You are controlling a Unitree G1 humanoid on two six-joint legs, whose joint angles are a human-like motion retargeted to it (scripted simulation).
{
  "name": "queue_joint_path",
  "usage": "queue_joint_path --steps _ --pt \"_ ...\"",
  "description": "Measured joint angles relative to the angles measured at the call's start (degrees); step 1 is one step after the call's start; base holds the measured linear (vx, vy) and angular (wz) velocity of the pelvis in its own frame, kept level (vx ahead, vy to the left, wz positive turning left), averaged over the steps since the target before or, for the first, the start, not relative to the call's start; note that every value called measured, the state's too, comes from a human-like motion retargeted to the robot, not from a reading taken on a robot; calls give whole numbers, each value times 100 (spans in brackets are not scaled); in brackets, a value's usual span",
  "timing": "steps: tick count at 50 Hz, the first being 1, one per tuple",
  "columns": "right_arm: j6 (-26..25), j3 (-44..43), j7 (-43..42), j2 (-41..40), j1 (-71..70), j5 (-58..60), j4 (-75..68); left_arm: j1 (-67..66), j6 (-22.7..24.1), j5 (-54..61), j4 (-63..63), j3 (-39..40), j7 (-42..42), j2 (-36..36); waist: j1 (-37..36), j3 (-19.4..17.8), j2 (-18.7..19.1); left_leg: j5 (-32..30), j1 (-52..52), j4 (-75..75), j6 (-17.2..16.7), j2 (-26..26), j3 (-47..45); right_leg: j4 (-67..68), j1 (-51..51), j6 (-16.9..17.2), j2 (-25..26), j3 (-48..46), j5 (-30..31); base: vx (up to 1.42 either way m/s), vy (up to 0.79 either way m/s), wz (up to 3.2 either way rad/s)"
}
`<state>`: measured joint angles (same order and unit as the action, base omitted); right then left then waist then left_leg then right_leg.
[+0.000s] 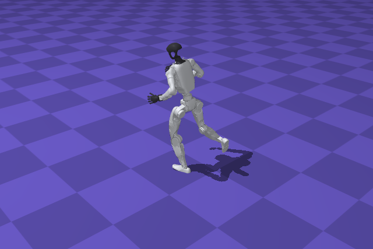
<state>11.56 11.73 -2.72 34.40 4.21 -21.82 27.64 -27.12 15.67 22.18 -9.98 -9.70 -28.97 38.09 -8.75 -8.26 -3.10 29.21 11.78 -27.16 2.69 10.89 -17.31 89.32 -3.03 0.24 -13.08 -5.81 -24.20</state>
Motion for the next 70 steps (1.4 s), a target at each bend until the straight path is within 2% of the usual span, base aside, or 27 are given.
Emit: queue_joint_path --steps 3,6,9,13,15,17,20,22,25,27,30,33,36,39,40,42,43,45,47,50,52,55,58,60,63,65,70 --pt "-359 237 -734 -273 649 355 -2717 3391 204 501 424 -1243 -1350 -765 742 -268 3 1222 314 -1220 747 -129 560 1930 -1245 -166 216 92 -903 94 12 157" --pt "-700 318 -464 -212 1544 -94 -4613 6374 39 -193 538 -1492 -1430 -1227 1419 -219 250 1263 8 -1060 635 -110 837 2161 -2355 -326 -8 -366 -1001 108 2 125" --pt "-351 -118 444 520 2860 -487 -4439 8422 173 -1229 235 -976 -1454 -1409 2271 19 668 70 -786 352 167 -56 1053 676 -3014 -120 -132 -1033 -610 124 -14 105" --pt "-565 -817 1492 987 4547 -1717 -4011 9464 343 -1956 -634 -259 -1506 -1094 3261 381 1320 -2871 -1584 1867 -658 304 1301 -3353 -3035 399 718 -1235 845 132 -37 69" --pt "-718 -1036 1686 756 5069 -2104 -4111 9563 484 -1874 -1067 -48 -1337 -890 3585 445 1312 -3619 -1974 2167 -951 260 1411 -5513 -2842 744 1003 -598 1475 135 -45 70" --pt "-643 -1031 1327 390 4941 -2178 -4353 9301 638 -1663 -1328 271 -1211 -725 3623 376 1051 -3375 -2331 1911 -808 -137 1435 -7411 -2019 810 541 -778 2353 132 -47 19" --pt "-567 -1050 736 -299 4413 -1945 -4582 8072 702 -959 -1505 542 -686 -580 3454 76 554 -2443 -2739 630 -456 -671 1798 -8325 -1248 981 11 -1178 2825 132 -46 -45" --pt "-560 -1284 563 -721 3968 -1675 -4540 6900 495 -332 -1411 631 44 -539 3175 -78 450 -1826 -2408 -1100 -307 -793 1730 -8066 -953 865 -112 -1350 2408 125 -40 -88" --pt "-251 -1441 -392 -1282 2725 -1405 -4818 5036 20 -111 -807 525 671 -482 2690 -368 615 -801 -1424 -4273 106 -103 1098 -7014 -788 441 95 -1267 358 115 -33 -104" --pt "-57 -1355 -1435 -1463 1232 -1168 -5378 3664 -201 -235 -15 407 435 -537 2326 -564 696 -170 -686 -6052 504 282 910 -6012 -960 102 259 -942 -730 109 -24 -157" --pt "10 -1120 -1753 -1557 -785 -781 -5024 1522 -378 361 962 402 482 -862 1662 -564 547 307 520 -7488 801 83 697 -5333 -1054 -74 402 -319 -1292 116 -14 -198" --pt "38 -567 -1025 -1475 -1505 -927 -2815 -491 -214 637 652 428 565 -593 697 9 10 272 1667 -7064 908 -281 150 -6263 -564 163 249 223 -504 133 0 -156" --pt "133 -163 -703 -1299 -1820 -647 -861 -1968 -29 894 130 527 872 -269 -126 403 -560 -223 1984 -5160 908 -547 -611 -7448 259 537 -185 432 1446 144 17 -75" --pt "273 138 -158 -1400 -2000 -1084 422 -2874 76 915 -171 803 1348 -128 -691 532 -776 -1419 1514 -2330 574 -681 -1250 -8212 1052 877 -319 459 3205 148 21 -66" --pt "303 265 98 -1506 -2017 -1533 692 -3074 106 830 -267 939 1467 -59 -847 540 -753 -1885 1282 -1302 385 -706 -1343 -8330 1291 931 -247 472 3489 147 22 -88" --pt "167 497 619 -1711 -1854 -2452 809 -3216 132 519 -485 1252 1593 136 -1059 453 -464 -2393 792 497 -109 -665 -967 -8193 1777 790 125 524 3268 145 27 -84" --pt "47 542 824 -1751 -1688 -2670 741 -3189 125 334 -584 1382 1639 225 -1105 368 -257 -2420 558 1146 -344 -582 -638 -7980 2022 680 342 520 3031 143 33 -49" --pt "154 465 180 -1685 -1245 -1786 361 -2901 64 -43 -667 1481 1554 322 -1055 163 187 -2429 151 1850 -694 -308 -103 -7127 2351 443 744 374 2572 139 35 1" --pt "-215 374 999 -1556 -686 -1363 -89 -2181 -75 -320 -460 1269 1681 237 -802 6 449 -2259 -33 1682 -748 -75 -44 -5296 2010 181 868 32 1878 129 32 55" --pt "-251 302 399 -1562 -90 -266 -1317 -334 -245 -442 178 712 1024 -50 -344 -224 35 -489 82 342 84 -361 -212 -1779 570 -82 219 -111 427 112 25 68" --pt "-302 268 -360 -1706 416 -490 -2193 1293 -336 -464 579 374 344 -253 27 -407 -289 561 292 -782 666 -578 -16 -19 -426 -112 96 130 -326 103 16 99" --pt "-410 -190 -364 -1364 1322 -830 -2897 3937 -384 -525 776 217 -70 -529 775 -493 -293 1091 329 -1419 721 -632 428 1290 -1832 -104 185 -32 -858 107 10 148" --pt "-438 -888 810 -321 2527 -987 -2707 5821 -181 -1142 413 401 -228 -781 1979 -222 243 430 -337 -341 345 -541 1050 691 -2706 -148 -89 -800 -718 119 -3 180" --pt "-523 -1376 1252 93 3420 -1303 -2718 6541 -81 -1589 30 434 -518 -864 2711 96 723 -712 -810 603 55 -319 1445 -489 -3025 -81 -60 -1230 -363 125 -24 152" --pt "-692 -1942 1622 68 4295 -1235 -2967 7254 113 -1708 -543 269 -382 -678 3358 354 1125 -3007 -1399 1797 -576 61 1838 -3201 -3082 338 491 -1081 968 126 -41 103" --pt "-779 -2256 1844 102 4741 -1123 -2994 7475 326 -1345 -922 336 -27 -617 3661 455 1244 -3828 -1793 2284 -908 170 1801 -5257 -2773 664 756 -509 1954 131 -49 82" --pt "-1011 -2000 1981 76 4888 -1123 -2946 7044 640 -481 -1623 436 157 -735 3692 255 537 -2701 -2737 1242 -439 -183 1469 -7950 -1461 801 -30 136 2806 131 -59 44"
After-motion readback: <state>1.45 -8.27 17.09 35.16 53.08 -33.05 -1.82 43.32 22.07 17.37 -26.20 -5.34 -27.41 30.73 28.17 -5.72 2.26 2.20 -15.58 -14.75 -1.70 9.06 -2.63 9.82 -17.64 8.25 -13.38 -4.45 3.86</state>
